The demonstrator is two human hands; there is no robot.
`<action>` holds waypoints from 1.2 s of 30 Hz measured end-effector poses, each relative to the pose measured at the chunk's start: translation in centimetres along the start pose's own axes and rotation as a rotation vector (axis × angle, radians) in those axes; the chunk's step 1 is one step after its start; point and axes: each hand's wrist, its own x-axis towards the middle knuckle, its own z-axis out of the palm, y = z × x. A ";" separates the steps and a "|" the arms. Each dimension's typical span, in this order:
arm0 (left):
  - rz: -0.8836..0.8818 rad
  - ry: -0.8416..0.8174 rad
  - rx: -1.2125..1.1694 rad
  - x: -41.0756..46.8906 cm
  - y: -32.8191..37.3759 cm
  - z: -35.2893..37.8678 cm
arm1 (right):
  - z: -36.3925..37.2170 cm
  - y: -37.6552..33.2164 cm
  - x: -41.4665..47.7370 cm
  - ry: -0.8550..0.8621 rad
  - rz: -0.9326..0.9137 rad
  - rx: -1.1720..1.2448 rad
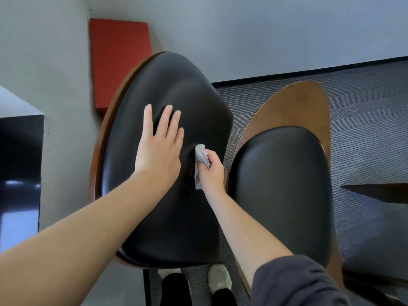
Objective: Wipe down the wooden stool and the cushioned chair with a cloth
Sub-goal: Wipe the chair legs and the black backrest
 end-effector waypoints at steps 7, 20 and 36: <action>0.170 -0.014 0.159 5.8 3.5 1.2 | -2.0 4.8 4.9 -0.005 -0.072 -0.036; 0.274 0.071 0.317 13.7 10.1 4.7 | -7.5 14.2 17.3 0.143 0.063 -0.032; 0.289 0.108 0.340 13.9 10.4 5.2 | -4.5 15.9 19.1 0.153 -0.130 0.018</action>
